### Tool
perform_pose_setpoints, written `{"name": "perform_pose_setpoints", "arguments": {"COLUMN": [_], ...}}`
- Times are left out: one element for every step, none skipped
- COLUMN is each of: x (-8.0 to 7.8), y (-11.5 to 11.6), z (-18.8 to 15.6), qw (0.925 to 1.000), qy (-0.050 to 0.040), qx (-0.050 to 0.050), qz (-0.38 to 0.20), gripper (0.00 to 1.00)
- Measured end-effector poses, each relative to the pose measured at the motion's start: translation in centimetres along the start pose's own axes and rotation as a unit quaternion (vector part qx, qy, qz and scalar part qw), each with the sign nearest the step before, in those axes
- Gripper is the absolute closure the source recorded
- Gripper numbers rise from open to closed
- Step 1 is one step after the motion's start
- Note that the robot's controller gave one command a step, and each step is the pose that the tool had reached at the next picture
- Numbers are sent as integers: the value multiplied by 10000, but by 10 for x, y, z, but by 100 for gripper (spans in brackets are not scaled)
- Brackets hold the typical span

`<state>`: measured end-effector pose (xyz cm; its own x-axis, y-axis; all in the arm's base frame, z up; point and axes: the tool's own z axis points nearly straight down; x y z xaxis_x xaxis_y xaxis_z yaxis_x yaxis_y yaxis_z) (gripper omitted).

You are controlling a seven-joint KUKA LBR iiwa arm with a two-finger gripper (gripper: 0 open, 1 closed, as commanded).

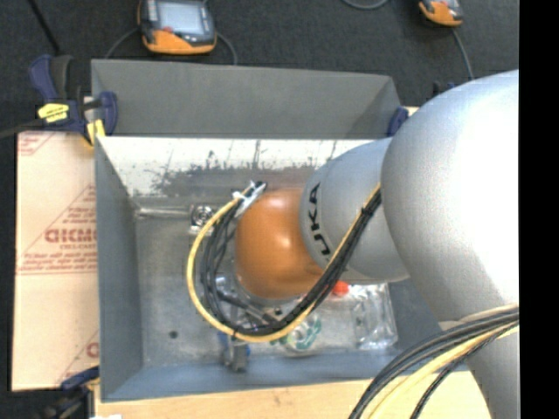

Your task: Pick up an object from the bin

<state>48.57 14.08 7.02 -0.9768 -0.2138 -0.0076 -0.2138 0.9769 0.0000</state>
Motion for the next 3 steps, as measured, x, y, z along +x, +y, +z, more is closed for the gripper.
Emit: {"name": "perform_pose_setpoints", "arguments": {"x": [0,-41,-38], "y": [3,-62,-58], "z": [0,-97,-92], "qw": [10000,10000,10000], "qy": [15,-31,22], "qx": [-8,19,0], "qz": [-18,88,75], "gripper": [100,100,0]}}
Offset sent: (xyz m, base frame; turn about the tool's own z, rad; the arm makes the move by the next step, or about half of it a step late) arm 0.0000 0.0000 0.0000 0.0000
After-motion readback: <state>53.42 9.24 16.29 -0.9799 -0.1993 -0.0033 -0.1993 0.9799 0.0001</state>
